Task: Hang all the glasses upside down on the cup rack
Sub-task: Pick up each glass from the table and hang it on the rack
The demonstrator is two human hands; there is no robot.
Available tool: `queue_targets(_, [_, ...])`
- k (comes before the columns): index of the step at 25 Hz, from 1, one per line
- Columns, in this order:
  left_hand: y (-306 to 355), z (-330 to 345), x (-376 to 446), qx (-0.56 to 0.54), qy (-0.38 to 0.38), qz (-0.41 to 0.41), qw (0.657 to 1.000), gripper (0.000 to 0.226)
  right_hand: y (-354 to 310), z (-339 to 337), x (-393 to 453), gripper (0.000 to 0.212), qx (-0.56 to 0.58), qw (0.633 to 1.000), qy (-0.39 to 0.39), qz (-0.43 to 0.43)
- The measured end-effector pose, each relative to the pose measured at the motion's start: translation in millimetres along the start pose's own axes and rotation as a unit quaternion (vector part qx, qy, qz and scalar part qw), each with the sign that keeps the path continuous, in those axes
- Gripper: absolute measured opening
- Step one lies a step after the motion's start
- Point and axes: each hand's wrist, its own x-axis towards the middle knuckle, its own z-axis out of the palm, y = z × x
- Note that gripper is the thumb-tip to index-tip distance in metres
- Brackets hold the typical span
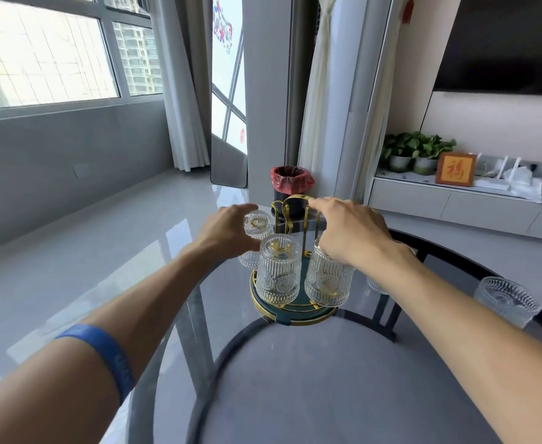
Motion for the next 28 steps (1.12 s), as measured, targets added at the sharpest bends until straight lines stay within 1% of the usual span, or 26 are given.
queue_targets(3, [-4.6,-0.3,-1.2,0.005,-0.004,-0.008,1.000,0.087,1.2,5.2,0.2,0.057,-0.004,1.000,0.000,-0.005])
queue_targets(5, [-5.5,-1.3,-4.7,0.025,-0.009,-0.012,1.000,0.086,1.7,10.8,-0.3,0.062,-0.015,1.000,0.003,-0.011])
queue_targets(7, [-1.4,-3.7,-12.4,0.024,-0.018,-0.035,0.999,0.087,3.5,15.7,-0.9,0.069,-0.018,1.000,-0.004,-0.016])
queue_targets(8, [1.8,-4.9,-20.6,0.019,-0.012,-0.051,0.998,0.086,5.2,16.9,-2.7,0.071,-0.010,1.000,-0.014,-0.014])
queue_targets(9, [6.5,-7.2,-33.7,0.022,0.017,-0.058,0.998,0.083,7.1,17.1,-7.3,0.070,0.002,1.000,-0.015,-0.011])
queue_targets(10, [13.6,-9.2,-50.6,0.032,0.070,-0.043,0.996,0.076,11.2,16.5,-13.7,0.066,0.018,1.000,0.004,-0.008])
queue_targets(12, [33.8,-7.1,-94.1,0.032,0.188,0.051,0.980,0.059,22.9,15.8,-35.7,0.055,0.058,0.995,0.078,0.002])
queue_targets(13, [47.3,-0.7,-116.8,0.012,0.212,0.104,0.972,0.053,29.7,16.8,-51.0,0.052,0.073,0.992,0.106,0.012])
queue_targets(14, [62.5,9.7,-137.5,-0.014,0.208,0.145,0.967,0.050,37.4,19.3,-68.4,0.050,0.080,0.989,0.122,0.023])
queue_targets(16, [93.8,36.9,-167.4,-0.058,0.150,0.184,0.970,0.054,50.3,28.2,-104.3,0.051,0.073,0.989,0.124,0.043])
queue_targets(19, [140.7,85.7,-186.4,-0.078,0.001,0.188,0.979,0.076,77.6,35.9,-155.9,0.052,0.057,0.991,0.087,0.083])
queue_targets(21, [152.2,118.3,-182.0,-0.050,-0.094,0.152,0.983,0.084,102.1,38.4,-179.2,0.050,0.077,0.986,0.086,0.121])
queue_targets(22, [154.0,132.7,-176.3,-0.017,-0.144,0.129,0.981,0.088,114.8,39.6,-189.4,0.049,0.091,0.981,0.087,0.149])
queue_targets(24, [150.3,154.3,-163.3,0.043,-0.226,0.097,0.968,0.093,135.9,44.6,-205.9,0.048,0.121,0.967,0.084,0.206])
queue_targets(25, [149.1,162.6,-157.5,0.043,-0.249,0.084,0.964,0.095,145.7,48.7,-212.8,0.053,0.137,0.958,0.082,0.239])
queue_targets(26, [147.5,169.7,-152.6,0.031,-0.259,0.072,0.963,0.095,154.6,53.6,-216.9,0.062,0.162,0.942,0.082,0.283])
queue_targets(27, [145.8,178.2,-148.3,0.027,-0.258,0.067,0.963,0.094,164.1,58.3,-217.5,0.075,0.201,0.915,0.086,0.339])
queue_targets(28, [143.7,186.4,-145.3,0.045,-0.255,0.070,0.963,0.094,173.2,62.0,-214.1,0.088,0.249,0.879,0.097,0.395])
